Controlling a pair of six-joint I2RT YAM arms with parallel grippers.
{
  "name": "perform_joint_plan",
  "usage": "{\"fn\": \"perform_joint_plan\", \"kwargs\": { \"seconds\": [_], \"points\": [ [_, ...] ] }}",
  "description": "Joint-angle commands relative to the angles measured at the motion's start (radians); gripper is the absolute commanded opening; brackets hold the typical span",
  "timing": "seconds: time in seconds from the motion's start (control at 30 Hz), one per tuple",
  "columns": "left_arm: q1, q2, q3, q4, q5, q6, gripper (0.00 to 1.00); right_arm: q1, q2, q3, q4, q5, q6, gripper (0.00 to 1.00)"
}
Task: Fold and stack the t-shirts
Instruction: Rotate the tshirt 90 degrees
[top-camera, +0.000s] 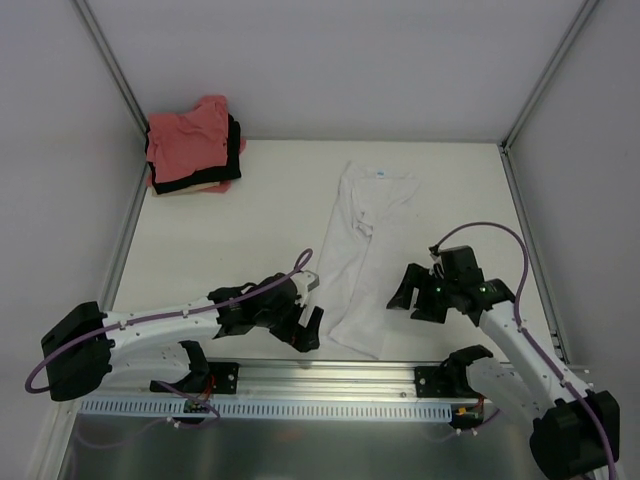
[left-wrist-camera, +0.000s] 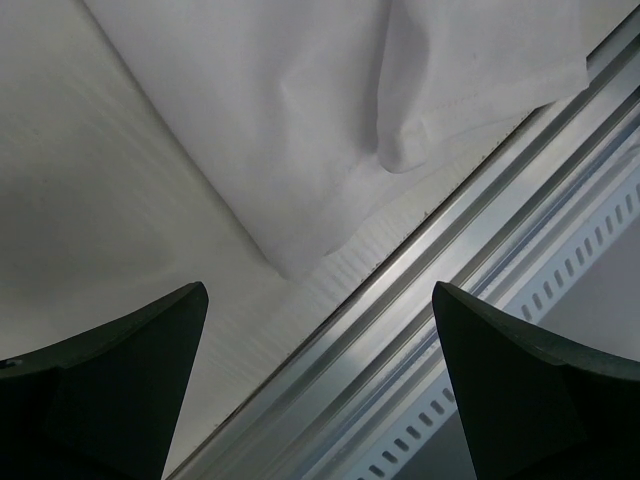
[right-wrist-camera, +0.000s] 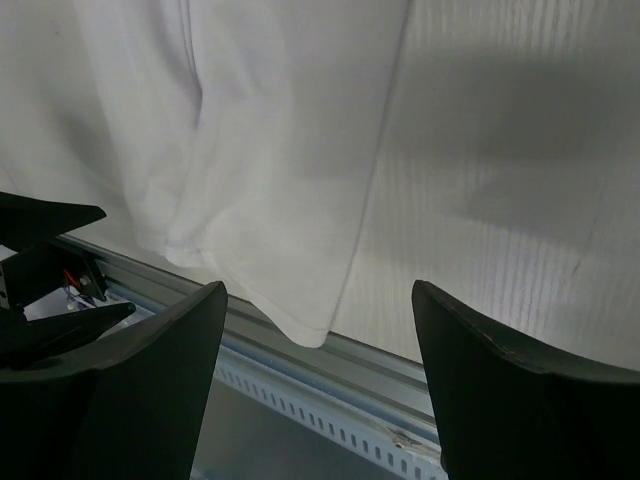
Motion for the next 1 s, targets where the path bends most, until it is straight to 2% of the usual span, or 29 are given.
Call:
{"fn": "perform_joint_plan", "kwargs": {
  "seconds": [0.0, 0.13, 0.3, 0.43, 0.6, 0.87, 0.97],
  "points": [
    [0.009, 0.016, -0.037, 0.115, 0.072, -0.015, 0.99, 0.02, -0.138, -0.078, -0.029, -0.017, 0.051, 0.79],
    [0.009, 0.043, -0.049, 0.15, 0.097, -0.024, 0.99, 0.02, -0.16, -0.118, -0.015, -0.016, 0.049, 0.79],
    [0.009, 0.026, -0.04, 0.14, 0.101, -0.033, 0.99, 0.02, -0.098, -0.063, 0.078, -0.013, 0.066, 0.8],
    [0.009, -0.05, -0.04, 0.12, 0.101, -0.044, 0.99, 0.02, 0.111, 0.052, 0.126, 0.032, 0.017, 0.8],
    [0.009, -0.156, -0.037, 0.054, 0.077, -0.05, 0.99, -0.005, 0.35, 0.309, 0.151, 0.068, -0.033, 0.8],
    [0.009, -0.279, -0.046, -0.023, 0.055, -0.079, 0.99, -0.069, 0.798, 0.704, 0.119, 0.024, -0.067, 0.8],
    [0.008, -0.3, -0.048, -0.029, 0.049, -0.093, 0.99, -0.083, 0.901, 0.83, 0.109, 0.01, -0.07, 0.8]
  ]
}}
